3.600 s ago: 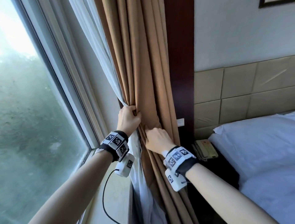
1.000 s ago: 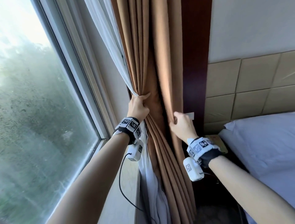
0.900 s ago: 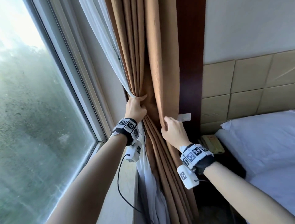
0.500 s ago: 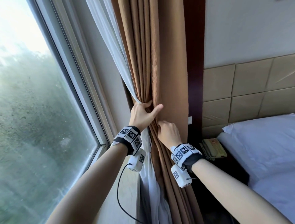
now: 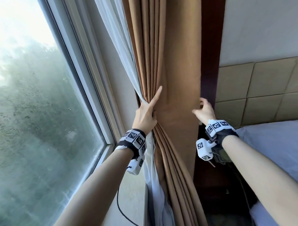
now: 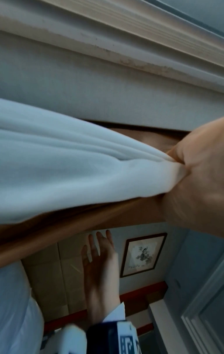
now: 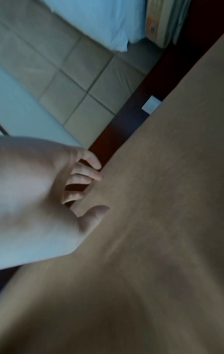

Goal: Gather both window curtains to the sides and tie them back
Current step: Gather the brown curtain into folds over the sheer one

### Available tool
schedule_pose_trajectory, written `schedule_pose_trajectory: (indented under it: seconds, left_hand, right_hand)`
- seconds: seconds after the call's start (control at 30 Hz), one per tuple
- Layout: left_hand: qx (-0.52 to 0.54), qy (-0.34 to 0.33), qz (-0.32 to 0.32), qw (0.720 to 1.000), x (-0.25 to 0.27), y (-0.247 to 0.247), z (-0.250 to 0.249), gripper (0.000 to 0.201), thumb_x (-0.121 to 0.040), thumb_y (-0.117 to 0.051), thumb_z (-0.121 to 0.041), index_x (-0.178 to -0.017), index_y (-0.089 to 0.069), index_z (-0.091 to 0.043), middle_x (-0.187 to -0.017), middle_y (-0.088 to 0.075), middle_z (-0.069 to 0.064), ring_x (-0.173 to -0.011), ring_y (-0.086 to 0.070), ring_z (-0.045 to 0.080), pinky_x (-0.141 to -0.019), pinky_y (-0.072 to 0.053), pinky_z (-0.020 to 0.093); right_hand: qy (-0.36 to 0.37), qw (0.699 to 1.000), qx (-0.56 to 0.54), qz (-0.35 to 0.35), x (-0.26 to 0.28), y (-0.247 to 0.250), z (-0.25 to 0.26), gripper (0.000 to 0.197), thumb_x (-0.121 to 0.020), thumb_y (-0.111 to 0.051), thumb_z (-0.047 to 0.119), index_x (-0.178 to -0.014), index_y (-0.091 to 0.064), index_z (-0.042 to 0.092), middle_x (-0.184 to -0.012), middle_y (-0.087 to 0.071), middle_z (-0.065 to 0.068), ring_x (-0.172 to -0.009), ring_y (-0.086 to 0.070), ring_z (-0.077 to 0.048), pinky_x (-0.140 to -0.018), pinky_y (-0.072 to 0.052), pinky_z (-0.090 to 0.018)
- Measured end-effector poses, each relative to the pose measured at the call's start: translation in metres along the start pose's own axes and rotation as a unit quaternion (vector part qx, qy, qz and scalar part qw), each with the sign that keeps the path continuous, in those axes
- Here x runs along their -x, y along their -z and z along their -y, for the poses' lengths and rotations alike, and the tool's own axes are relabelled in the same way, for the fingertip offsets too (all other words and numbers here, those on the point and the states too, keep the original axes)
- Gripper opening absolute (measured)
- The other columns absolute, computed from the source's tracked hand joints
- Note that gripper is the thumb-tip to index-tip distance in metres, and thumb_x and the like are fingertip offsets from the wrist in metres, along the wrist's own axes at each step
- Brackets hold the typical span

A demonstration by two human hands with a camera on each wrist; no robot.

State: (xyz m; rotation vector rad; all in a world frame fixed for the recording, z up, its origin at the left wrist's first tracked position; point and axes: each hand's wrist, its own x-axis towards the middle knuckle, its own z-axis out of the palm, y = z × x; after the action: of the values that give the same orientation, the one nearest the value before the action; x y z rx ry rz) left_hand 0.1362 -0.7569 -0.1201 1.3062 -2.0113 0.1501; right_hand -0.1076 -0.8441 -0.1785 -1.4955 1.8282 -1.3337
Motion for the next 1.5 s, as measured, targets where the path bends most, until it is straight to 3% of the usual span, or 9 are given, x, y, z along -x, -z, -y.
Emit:
schedule_pose_trajectory:
  seconds: [0.13, 0.27, 0.37, 0.47, 0.67, 1.0, 1.27, 1.4, 1.5]
  left_hand:
    - [0.013, 0.033, 0.017, 0.999, -0.006, -0.008, 0.008, 0.067, -0.079, -0.047, 0.001, -0.134, -0.053, -0.037, -0.127, -0.055, 0.012, -0.11, -0.057, 0.034, -0.097, -0.046, 0.031]
    - [0.017, 0.043, 0.011, 0.999, -0.009, -0.013, 0.017, 0.056, -0.081, -0.05, -0.004, -0.127, -0.061, -0.034, -0.12, -0.061, 0.009, -0.108, -0.059, 0.03, -0.098, -0.045, 0.03]
    - [0.023, 0.059, -0.002, 0.998, -0.009, -0.012, 0.019, 0.053, -0.083, -0.052, -0.004, -0.126, -0.062, -0.033, -0.115, -0.061, 0.013, -0.104, -0.059, 0.03, -0.096, -0.043, 0.028]
    - [0.018, 0.08, -0.006, 0.997, -0.012, -0.011, 0.021, 0.052, -0.083, -0.052, -0.005, -0.127, -0.062, -0.033, -0.12, -0.059, 0.012, -0.11, -0.057, 0.03, -0.099, -0.041, 0.027]
    - [0.024, 0.108, -0.012, 0.994, -0.018, -0.016, 0.02, 0.051, -0.08, -0.051, -0.013, -0.125, -0.063, -0.035, -0.121, -0.063, 0.007, -0.108, -0.06, 0.024, -0.099, -0.047, 0.032]
    - [0.048, 0.085, -0.008, 0.995, -0.017, -0.032, -0.021, 0.056, -0.078, -0.053, -0.009, -0.128, -0.06, -0.033, -0.122, -0.064, 0.006, -0.113, -0.058, 0.025, -0.099, -0.044, 0.029]
    - [0.086, 0.101, -0.018, 0.991, -0.011, -0.021, -0.03, 0.061, -0.078, -0.065, -0.061, -0.123, -0.065, -0.019, -0.123, -0.065, -0.004, -0.118, -0.056, 0.012, -0.099, -0.044, 0.026]
    - [0.005, 0.097, 0.015, 0.995, -0.017, -0.018, -0.013, 0.004, -0.078, -0.067, -0.02, -0.081, -0.067, -0.019, -0.083, -0.067, 0.006, -0.088, -0.061, 0.032, -0.073, -0.045, 0.029]
    - [-0.02, 0.088, 0.035, 0.995, -0.022, -0.012, 0.005, 0.007, -0.075, -0.062, -0.012, -0.077, -0.06, -0.019, -0.076, -0.061, 0.01, -0.079, -0.058, 0.036, -0.067, -0.041, 0.029]
  right_hand:
    - [-0.079, 0.99, -0.11, 0.05, -0.033, 0.005, -0.005, 0.102, -0.08, -0.073, 0.011, -0.155, -0.005, 0.023, -0.162, -0.009, -0.006, -0.147, -0.018, -0.026, -0.116, -0.02, -0.04]
    - [-0.078, 0.982, -0.131, 0.111, -0.053, 0.001, -0.007, 0.111, -0.077, -0.076, 0.008, -0.154, 0.0, 0.029, -0.16, -0.02, -0.005, -0.144, -0.027, -0.025, -0.117, -0.024, -0.04]
    - [-0.04, 0.994, -0.071, 0.074, -0.054, -0.005, -0.006, 0.088, -0.076, -0.076, 0.01, -0.15, -0.029, 0.02, -0.137, -0.054, -0.009, -0.124, -0.054, -0.027, -0.105, -0.044, -0.04]
    - [0.011, 0.999, 0.004, 0.048, -0.031, -0.005, -0.002, 0.024, -0.083, -0.06, 0.011, -0.106, -0.065, 0.01, -0.098, -0.069, -0.01, -0.096, -0.066, -0.032, -0.08, -0.054, -0.035]
    - [0.145, 0.987, 0.064, -0.028, 0.045, 0.008, -0.024, 0.019, -0.088, -0.056, 0.011, -0.103, -0.062, 0.003, -0.094, -0.068, -0.018, -0.088, -0.063, -0.036, -0.075, -0.046, -0.031]
    - [0.219, 0.966, 0.108, 0.086, 0.118, -0.034, 0.003, 0.018, -0.089, -0.051, 0.007, -0.077, -0.039, 0.013, -0.085, -0.059, -0.015, -0.079, -0.061, -0.037, -0.068, -0.05, -0.039]
    - [0.2, 0.936, 0.225, 0.185, 0.124, -0.048, 0.033, 0.044, -0.093, -0.043, 0.009, -0.136, -0.04, 0.001, -0.122, -0.053, -0.018, -0.104, -0.059, -0.04, -0.083, -0.047, -0.039]
    - [0.208, 0.931, 0.163, 0.253, 0.104, -0.043, 0.027, 0.051, -0.086, -0.048, 0.005, -0.136, -0.051, 0.011, -0.129, -0.051, -0.01, -0.116, -0.054, -0.03, -0.098, -0.043, -0.031]
    - [0.187, 0.934, 0.11, 0.284, 0.073, -0.034, 0.011, 0.049, -0.081, -0.051, -0.001, -0.117, -0.07, 0.025, -0.116, -0.057, 0.002, -0.105, -0.057, -0.015, -0.098, -0.044, -0.025]
